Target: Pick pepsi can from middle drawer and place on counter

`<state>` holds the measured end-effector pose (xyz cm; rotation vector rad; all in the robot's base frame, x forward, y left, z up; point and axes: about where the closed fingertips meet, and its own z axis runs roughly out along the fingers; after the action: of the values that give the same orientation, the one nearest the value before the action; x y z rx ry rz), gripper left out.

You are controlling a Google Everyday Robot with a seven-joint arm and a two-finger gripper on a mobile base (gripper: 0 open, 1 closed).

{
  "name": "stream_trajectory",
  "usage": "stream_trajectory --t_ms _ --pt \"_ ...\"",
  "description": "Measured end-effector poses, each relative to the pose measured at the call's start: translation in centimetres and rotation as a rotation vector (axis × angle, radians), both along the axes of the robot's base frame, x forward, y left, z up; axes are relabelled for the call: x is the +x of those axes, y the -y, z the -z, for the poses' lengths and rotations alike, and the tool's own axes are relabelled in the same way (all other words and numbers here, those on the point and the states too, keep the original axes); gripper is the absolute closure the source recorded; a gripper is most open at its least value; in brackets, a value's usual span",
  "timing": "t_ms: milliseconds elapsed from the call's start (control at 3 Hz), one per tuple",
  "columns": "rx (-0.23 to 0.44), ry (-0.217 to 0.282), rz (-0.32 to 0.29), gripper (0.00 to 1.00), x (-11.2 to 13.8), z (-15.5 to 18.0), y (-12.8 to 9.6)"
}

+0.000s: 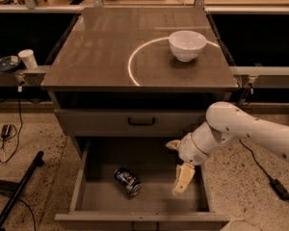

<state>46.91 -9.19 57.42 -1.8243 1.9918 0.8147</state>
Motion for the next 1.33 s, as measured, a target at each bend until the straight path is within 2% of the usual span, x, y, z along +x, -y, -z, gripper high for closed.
stream_trajectory --t_ms 667,1000,1333 --pt "0.009 -0.001 0.005 0.00 -0.6 1.5 1.2" --pt "0.035 -0.019 -0.010 0.00 -0.1 4.7 2.1" --pt "0.024 -0.022 -0.013 0.00 -0.2 5.3 1.6"
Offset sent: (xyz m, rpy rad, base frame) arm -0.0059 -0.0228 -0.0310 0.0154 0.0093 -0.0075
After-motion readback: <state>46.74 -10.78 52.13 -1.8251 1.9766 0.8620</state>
